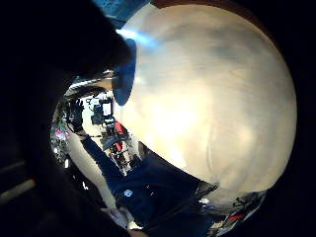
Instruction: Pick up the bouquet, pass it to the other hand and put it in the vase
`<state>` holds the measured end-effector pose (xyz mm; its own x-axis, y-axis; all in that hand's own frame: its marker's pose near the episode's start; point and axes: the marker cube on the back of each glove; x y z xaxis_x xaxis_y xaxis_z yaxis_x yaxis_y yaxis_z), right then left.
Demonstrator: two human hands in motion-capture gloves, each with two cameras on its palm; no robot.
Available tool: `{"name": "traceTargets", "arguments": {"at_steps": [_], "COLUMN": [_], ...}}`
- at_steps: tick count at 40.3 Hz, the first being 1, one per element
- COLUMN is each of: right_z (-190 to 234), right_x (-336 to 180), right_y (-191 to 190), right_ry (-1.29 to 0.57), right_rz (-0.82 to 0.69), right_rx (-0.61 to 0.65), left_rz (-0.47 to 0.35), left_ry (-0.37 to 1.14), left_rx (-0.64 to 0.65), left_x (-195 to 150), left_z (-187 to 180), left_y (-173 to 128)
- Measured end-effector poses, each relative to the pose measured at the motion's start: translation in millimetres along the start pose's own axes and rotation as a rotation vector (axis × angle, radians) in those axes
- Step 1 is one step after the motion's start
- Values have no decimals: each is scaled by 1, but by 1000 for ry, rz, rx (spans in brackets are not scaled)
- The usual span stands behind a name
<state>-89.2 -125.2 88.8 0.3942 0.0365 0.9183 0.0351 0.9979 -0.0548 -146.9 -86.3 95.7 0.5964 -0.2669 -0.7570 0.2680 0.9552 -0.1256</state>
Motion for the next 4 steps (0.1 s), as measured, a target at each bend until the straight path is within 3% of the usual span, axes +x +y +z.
{"name": "traceTargets", "arguments": {"at_steps": [4], "right_z": [3], "right_x": [3], "right_y": [0], "right_ry": [-29], "right_rz": [61], "right_rx": [-17], "left_rz": [6], "left_ry": [-62], "left_rx": [46], "left_x": [-4], "left_z": [-1], "left_y": [7]}}
